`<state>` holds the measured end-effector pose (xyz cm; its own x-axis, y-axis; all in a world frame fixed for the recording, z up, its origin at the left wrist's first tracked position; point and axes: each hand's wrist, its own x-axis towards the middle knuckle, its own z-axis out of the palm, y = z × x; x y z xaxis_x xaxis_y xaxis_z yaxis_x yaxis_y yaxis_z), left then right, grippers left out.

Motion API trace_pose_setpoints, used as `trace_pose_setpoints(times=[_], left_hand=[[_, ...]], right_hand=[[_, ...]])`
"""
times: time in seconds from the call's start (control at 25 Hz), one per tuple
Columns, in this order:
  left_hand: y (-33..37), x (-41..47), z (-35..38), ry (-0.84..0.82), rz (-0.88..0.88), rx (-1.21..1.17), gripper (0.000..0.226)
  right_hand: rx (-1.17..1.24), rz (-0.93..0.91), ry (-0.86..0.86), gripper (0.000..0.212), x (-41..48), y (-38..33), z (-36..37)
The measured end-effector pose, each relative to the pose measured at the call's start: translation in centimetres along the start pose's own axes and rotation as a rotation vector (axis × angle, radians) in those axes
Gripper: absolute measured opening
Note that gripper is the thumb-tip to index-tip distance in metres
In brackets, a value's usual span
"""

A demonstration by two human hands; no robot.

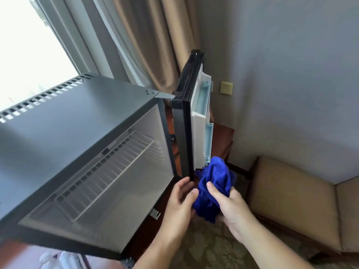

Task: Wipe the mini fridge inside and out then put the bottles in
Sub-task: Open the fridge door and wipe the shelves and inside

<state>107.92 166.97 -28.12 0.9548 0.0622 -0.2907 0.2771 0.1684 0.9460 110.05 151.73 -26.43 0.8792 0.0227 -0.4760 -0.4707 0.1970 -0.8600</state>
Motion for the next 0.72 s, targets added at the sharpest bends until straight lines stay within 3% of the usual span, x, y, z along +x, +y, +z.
trace_pose_setpoints(times=[0.12, 0.28, 0.4, 0.48, 0.72], left_hand=[[0.0, 2.3, 0.9, 0.095, -0.004, -0.023, 0.066], [1.0, 4.6, 4.4, 0.213, 0.059, 0.011, 0.068], [2.7, 6.2, 8.4, 0.284, 0.093, -0.021, 0.057], [3.6, 7.1, 10.9, 0.327, 0.105, -0.025, 0.052], [5.6, 7.5, 15.0, 0.359, 0.168, -0.294, 0.057]], right_hand=[[-0.121, -0.088, -0.038, 0.038, 3.3, -1.1, -0.2], [-0.375, -0.238, -0.160, 0.056, 7.1, -3.8, -1.8], [-0.623, -0.474, -0.270, 0.047, 9.6, -6.8, -4.5], [-0.740, -0.667, -0.331, 0.053, 11.2, -8.8, -6.3], [-0.789, -0.859, -0.397, 0.063, 13.1, -14.3, -9.2]])
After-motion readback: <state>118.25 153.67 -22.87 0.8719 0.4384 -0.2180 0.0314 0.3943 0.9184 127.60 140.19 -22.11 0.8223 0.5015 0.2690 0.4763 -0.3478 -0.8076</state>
